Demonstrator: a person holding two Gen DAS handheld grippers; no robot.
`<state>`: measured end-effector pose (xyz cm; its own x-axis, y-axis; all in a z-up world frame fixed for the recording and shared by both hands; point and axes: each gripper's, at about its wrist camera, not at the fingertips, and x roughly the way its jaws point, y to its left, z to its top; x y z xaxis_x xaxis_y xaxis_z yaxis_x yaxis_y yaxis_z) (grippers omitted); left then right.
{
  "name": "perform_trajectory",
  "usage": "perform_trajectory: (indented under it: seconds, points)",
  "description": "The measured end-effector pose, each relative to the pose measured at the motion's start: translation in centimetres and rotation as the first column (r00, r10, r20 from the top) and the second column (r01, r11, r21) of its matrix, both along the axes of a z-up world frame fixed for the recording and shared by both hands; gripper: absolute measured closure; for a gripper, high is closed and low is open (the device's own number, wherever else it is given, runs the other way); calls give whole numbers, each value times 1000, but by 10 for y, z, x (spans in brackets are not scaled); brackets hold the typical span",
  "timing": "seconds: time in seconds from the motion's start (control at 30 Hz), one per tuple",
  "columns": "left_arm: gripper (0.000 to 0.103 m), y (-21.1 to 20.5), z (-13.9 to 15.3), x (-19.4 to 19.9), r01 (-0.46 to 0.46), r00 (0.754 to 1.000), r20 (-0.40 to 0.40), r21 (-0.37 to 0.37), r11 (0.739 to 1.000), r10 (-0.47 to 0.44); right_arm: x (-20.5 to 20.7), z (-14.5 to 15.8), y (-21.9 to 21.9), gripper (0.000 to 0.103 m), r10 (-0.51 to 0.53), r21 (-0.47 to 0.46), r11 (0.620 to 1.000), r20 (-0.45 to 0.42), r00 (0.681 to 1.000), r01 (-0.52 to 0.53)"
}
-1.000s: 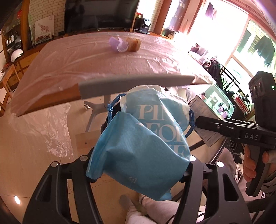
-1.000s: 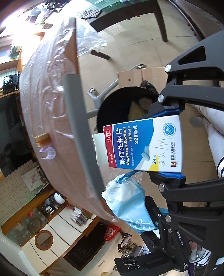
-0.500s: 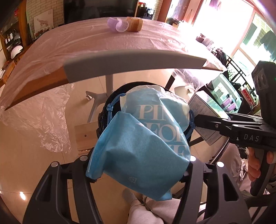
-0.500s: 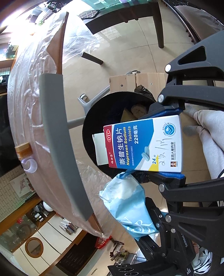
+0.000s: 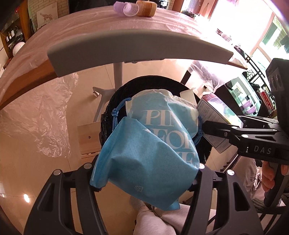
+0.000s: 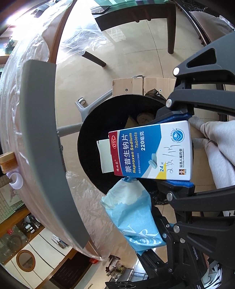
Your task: Collect trash
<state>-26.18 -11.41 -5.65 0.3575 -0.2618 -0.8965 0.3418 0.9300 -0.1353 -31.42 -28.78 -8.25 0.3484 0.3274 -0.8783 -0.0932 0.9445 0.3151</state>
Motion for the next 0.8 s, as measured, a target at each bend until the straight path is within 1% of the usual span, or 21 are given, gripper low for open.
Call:
perform_trajectory:
  seconds: [0.3, 0.47, 0.8]
  points:
    - [40, -9, -15, 11, 1, 1000, -27, 31, 1000, 0, 10, -14, 0, 57, 9, -11, 1000, -37, 999, -10]
    - [40, -12, -22, 15, 1, 999, -38, 53, 999, 1, 13, -21, 1, 57, 22, -37, 999, -50, 998, -24]
    - [40, -18, -32, 25, 3, 999, -54, 76, 997, 1, 20, -28, 5, 57, 36, -49, 998, -70, 997, -39]
